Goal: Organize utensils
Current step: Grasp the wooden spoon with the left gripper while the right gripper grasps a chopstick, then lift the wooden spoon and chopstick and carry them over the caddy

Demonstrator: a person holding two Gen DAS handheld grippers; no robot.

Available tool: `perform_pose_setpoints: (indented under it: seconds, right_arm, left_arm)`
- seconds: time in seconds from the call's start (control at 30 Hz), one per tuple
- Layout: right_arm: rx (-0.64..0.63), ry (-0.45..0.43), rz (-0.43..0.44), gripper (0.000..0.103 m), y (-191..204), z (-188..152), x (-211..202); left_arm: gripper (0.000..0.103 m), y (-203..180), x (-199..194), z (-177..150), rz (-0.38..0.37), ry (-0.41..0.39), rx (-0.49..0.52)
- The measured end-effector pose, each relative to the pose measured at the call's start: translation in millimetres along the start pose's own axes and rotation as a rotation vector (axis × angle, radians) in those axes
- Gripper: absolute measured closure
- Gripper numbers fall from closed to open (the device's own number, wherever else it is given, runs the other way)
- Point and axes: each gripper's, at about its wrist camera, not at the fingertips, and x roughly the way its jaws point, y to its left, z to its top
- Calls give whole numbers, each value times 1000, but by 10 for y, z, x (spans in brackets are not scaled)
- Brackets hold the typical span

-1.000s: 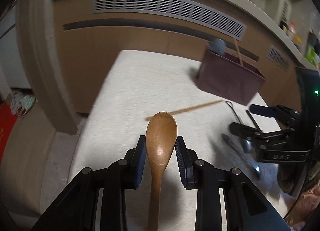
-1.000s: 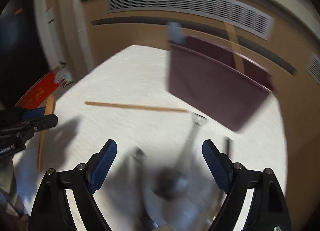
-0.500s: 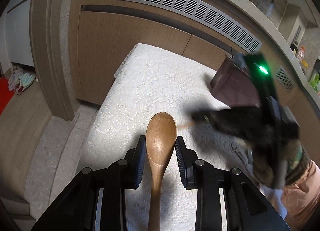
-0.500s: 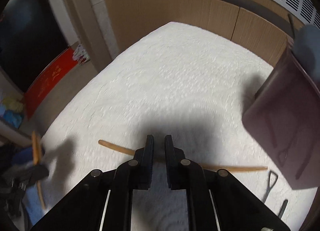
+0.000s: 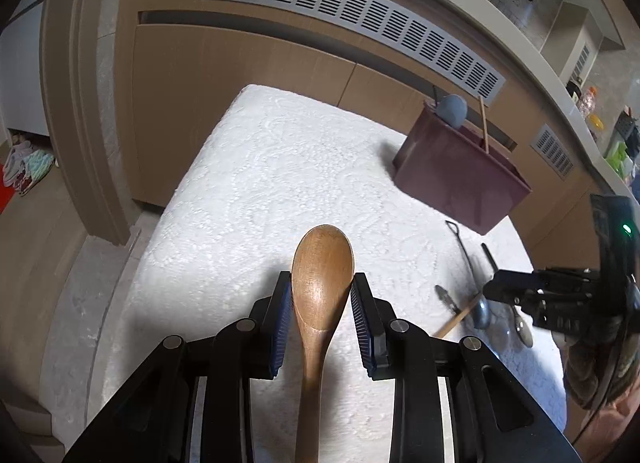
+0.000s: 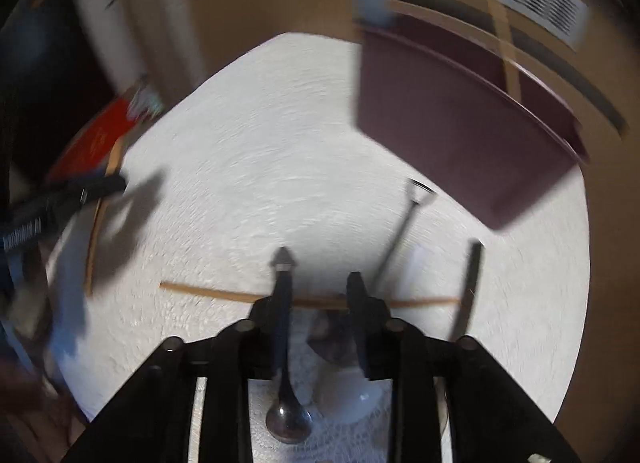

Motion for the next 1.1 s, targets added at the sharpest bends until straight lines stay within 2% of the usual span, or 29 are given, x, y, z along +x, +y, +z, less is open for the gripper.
perform_pose_setpoints:
  seconds: [0.07,0.13,0.2,0.3,0.4,0.5,0.6,0.73,0.83,0.97,1.1]
  right_arm:
    - [155,40,7,73,-217,-21,46]
    - [288,78,80,72,-357,-76,91]
    - [361,99,153,72,-427,-128,104]
    - [419,169,190,70,-430,-166,228]
    - [461,133,141,70,-480,-115,221]
    - [516,103,127,67,-563,-35,280]
    - [451,73,97,69,-415,111,360]
    - [310,17,14,90,-161,255,425]
    - [208,-68,-19,98,1,267,295]
    - [141,-157,-5,99,117,220,-20]
    - [133,-224,8,99,99,140,-357]
  left_arm:
    - [73,-44,-6,7,4,-7,11]
    - [73,-68,-29,9,8,-12,23]
    - [73,-72,-41,14,2,-10,27]
    - [73,-61,-25,19,-2,-7,22]
    - [73,-56,4,20,-7,3,16]
    - [73,-59,15,7,-7,10,17]
    - [73,-55,31,4,-7,16,14]
    - [73,-48,28,0,-7,12,8]
    - [73,-64,7,11,-11,4,13]
    - [73,-125,-66,44,-20,-16,21]
    - [73,-267,-187,93,-36,-44,48]
